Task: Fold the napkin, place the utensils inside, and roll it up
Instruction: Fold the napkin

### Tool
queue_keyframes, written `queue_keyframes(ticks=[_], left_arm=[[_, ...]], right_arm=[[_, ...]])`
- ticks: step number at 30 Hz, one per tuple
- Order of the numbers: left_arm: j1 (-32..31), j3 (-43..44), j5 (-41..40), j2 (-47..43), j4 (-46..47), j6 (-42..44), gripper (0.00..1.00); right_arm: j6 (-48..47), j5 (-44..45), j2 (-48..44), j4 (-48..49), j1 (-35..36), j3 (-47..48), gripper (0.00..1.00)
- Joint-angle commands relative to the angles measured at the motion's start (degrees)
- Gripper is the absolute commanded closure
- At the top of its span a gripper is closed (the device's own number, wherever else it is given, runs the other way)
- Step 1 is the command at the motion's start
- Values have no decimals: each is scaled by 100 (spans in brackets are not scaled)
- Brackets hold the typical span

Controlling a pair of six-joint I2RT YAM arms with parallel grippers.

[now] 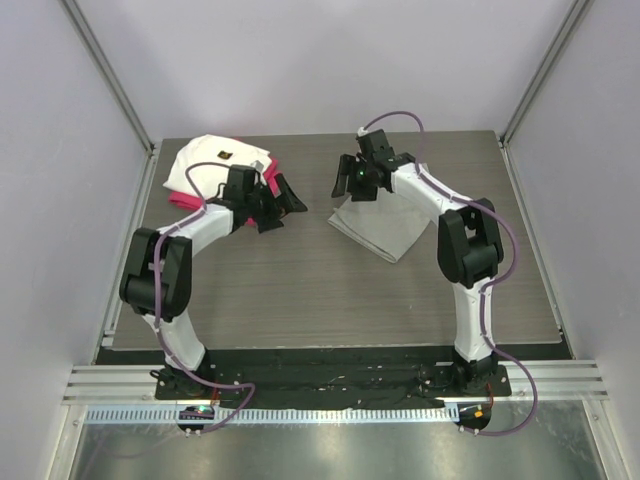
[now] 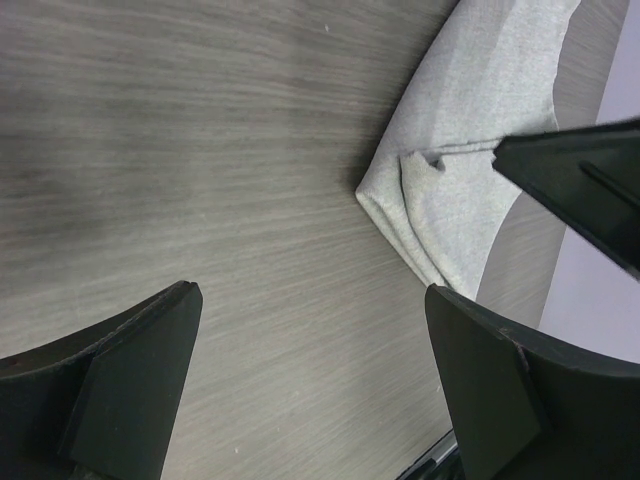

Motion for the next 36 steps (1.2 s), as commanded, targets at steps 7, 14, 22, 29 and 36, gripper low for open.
queue_keyframes(ticks=[7, 14, 22, 29, 36], left_arm=[[-293, 1320, 405, 1182, 437, -172, 0], [-644, 2357, 713, 2254, 499, -331, 2], [-899, 2604, 713, 2687, 192, -225, 6], [-943, 2499, 696, 2793, 139, -199, 15], [-978, 2384, 625, 2766, 95, -190, 33]], right_arm=[[-800, 858, -1357, -311, 40, -896, 34], [-563, 1254, -1929, -205, 5, -1582, 30], [-387, 1220, -2255, -100, -249, -1837, 29], [-299, 1079, -2352, 32, -470, -2022, 29], [-290, 833, -2413, 111, -540, -2162, 30]])
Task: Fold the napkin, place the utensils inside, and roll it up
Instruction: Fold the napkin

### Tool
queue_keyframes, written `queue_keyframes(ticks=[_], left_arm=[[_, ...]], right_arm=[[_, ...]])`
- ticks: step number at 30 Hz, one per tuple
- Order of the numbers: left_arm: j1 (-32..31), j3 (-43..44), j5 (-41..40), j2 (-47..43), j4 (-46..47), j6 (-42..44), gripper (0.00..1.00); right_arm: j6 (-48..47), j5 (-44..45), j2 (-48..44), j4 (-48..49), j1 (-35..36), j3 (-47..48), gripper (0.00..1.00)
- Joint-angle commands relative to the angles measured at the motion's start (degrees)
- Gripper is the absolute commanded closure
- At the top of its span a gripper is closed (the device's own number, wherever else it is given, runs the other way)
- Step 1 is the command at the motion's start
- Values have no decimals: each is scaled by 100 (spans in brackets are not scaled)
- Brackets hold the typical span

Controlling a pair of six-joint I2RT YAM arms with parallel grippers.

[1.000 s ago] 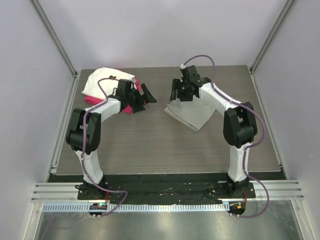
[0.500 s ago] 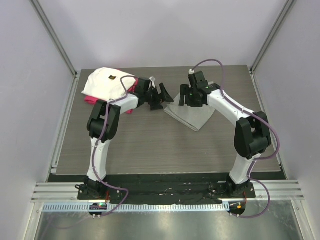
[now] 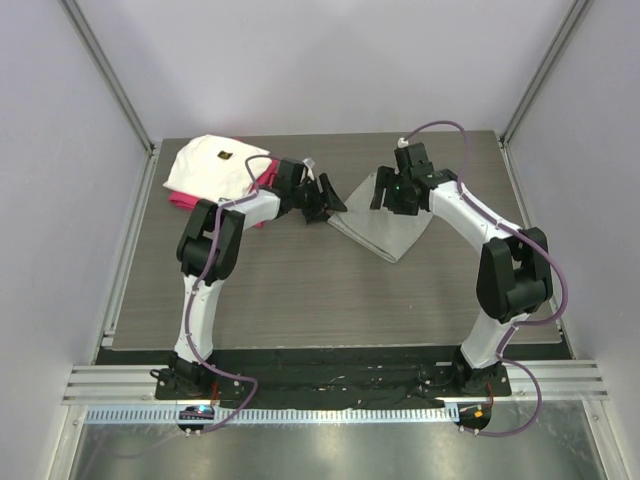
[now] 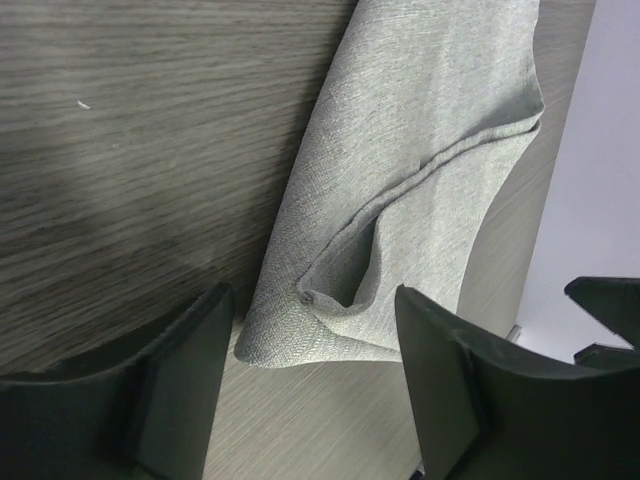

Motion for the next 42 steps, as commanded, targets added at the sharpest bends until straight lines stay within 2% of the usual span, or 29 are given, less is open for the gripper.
queue_keyframes(ticks=[1, 7, 10, 12, 13, 14, 15, 22, 26, 30, 36, 42], left_arm=[[-49, -88, -39, 104, -180, 98, 34], [-93, -131, -30, 87, -189, 90, 57], [-93, -210, -22, -27, -259, 142, 74], [-93, -333, -30, -124, -295, 204, 81], [-93, -386, -30, -237, -338, 213, 93], [-85, -447, -48, -317, -365, 230, 98], [-85, -570, -65, -370, -391, 239, 100], [-41, -1457, -171, -1152, -567, 230, 100], [3, -1993, -294, -1731, -830, 283, 100], [117, -2582, -329, -2521, -1278, 213, 100], [302, -3531, -268, -3542, -1990, 107, 100], [416, -4270, -426, -4614, -2597, 28, 100]], right_arm=[[36, -153, -326, 242, -2, -53, 29], [-61, -188, -379, 242, -2, -141, 30], [-201, -249, -440, 251, -2, -211, 30], [-298, -258, -493, 260, 6, -282, 30], [-377, -267, -545, 268, 7, -360, 30], [-412, -276, -589, 277, -2, -422, 30], [-421, -285, -633, 312, 15, -475, 30], [-623, -267, -1029, 453, 349, -1099, 31], [-851, 4, -1275, 471, 875, -1363, 31], [-1124, 488, -1512, 523, 1552, -1582, 31], [-1484, 1393, -1732, 804, 2923, -1784, 31], [-1537, 2184, -1496, 1314, 4294, -1987, 30]])
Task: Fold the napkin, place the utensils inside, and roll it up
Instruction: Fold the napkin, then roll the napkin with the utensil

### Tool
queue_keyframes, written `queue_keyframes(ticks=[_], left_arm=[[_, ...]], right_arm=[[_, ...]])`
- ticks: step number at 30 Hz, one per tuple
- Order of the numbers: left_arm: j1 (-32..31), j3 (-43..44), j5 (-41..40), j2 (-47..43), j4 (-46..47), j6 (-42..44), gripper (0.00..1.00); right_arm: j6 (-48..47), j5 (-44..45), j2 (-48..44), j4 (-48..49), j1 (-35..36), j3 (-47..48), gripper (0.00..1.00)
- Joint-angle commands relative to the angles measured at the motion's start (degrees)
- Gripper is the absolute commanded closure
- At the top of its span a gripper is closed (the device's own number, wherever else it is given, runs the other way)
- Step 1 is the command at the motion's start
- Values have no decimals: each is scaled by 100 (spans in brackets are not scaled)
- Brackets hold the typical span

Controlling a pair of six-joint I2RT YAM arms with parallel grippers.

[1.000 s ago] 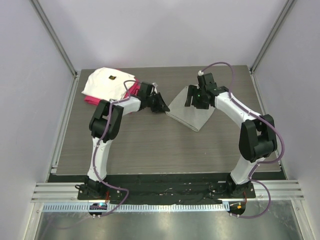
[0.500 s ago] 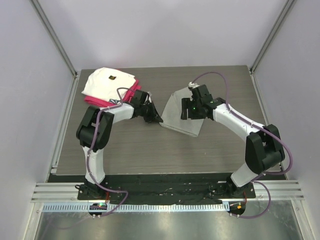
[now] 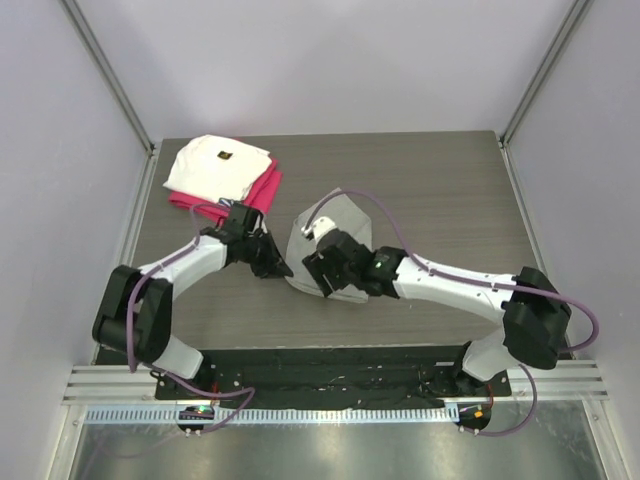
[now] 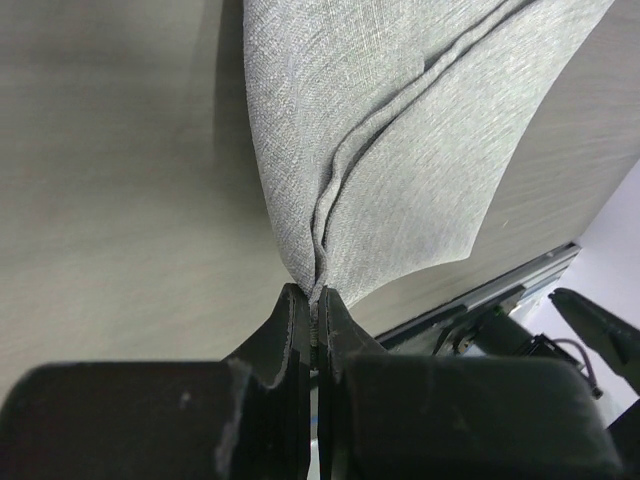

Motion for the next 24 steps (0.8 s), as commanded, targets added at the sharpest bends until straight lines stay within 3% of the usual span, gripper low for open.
queue_keyframes(ticks=[1, 9, 24], left_arm=[[71, -548, -102, -687, -626, -96, 100], [141, -1323, -146, -1329, -714, -307, 100], [378, -1578, -6, -1497, -740, -519, 100]], right_arm=[[-167, 910, 57, 697, 756, -147, 30], [-448, 1562, 926, 1523, 1943, -182, 30], [-976, 1491, 1876, 2729, 2287, -94, 30]])
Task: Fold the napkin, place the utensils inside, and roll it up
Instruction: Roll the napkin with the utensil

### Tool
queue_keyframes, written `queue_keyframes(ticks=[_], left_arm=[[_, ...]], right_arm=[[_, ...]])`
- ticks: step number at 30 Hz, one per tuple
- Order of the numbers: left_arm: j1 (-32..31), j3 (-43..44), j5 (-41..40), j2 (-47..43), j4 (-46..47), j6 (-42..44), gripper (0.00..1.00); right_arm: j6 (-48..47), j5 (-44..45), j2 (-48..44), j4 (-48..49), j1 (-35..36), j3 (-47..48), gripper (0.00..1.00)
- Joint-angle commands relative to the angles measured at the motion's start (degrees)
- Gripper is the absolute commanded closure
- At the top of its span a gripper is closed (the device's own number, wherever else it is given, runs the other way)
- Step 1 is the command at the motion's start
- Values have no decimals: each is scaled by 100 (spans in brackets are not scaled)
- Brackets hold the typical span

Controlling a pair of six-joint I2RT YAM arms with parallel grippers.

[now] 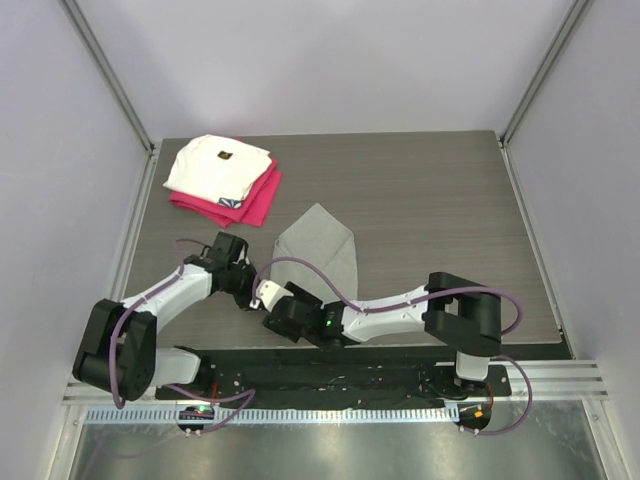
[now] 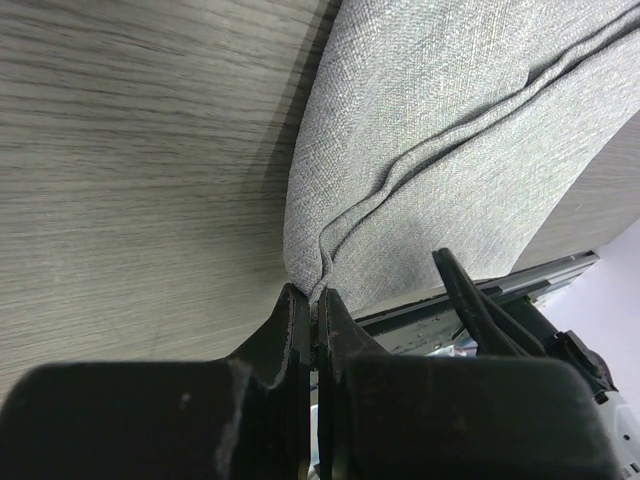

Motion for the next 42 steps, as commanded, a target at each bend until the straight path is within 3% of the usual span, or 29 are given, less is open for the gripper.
queue_keyframes(ticks=[1, 7, 15, 25, 34, 38, 42], left_arm=[[142, 11, 162, -109, -63, -44, 100], [283, -51, 321, -91, -28, 8, 100], [678, -68, 488, -47, -80, 228, 100], [1074, 116, 619, 242, -72, 545, 100], [1145, 257, 734, 427, 8, 650, 100], [1145, 301, 743, 506, -10, 711, 100], [1145, 318, 769, 550, -28, 782, 100]], right_arm=[[-182, 162, 204, 639, 112, 201, 30], [-437, 566, 679, 745, 130, 473, 31], [-429, 2130, 988, 613, 147, 588, 40], [72, 2131, 241, -52, 139, -334, 40], [213, 2140, 170, -301, 148, -511, 41], [90, 1895, 231, -266, 147, -555, 55], [-173, 1001, 188, -248, 139, -546, 69]])
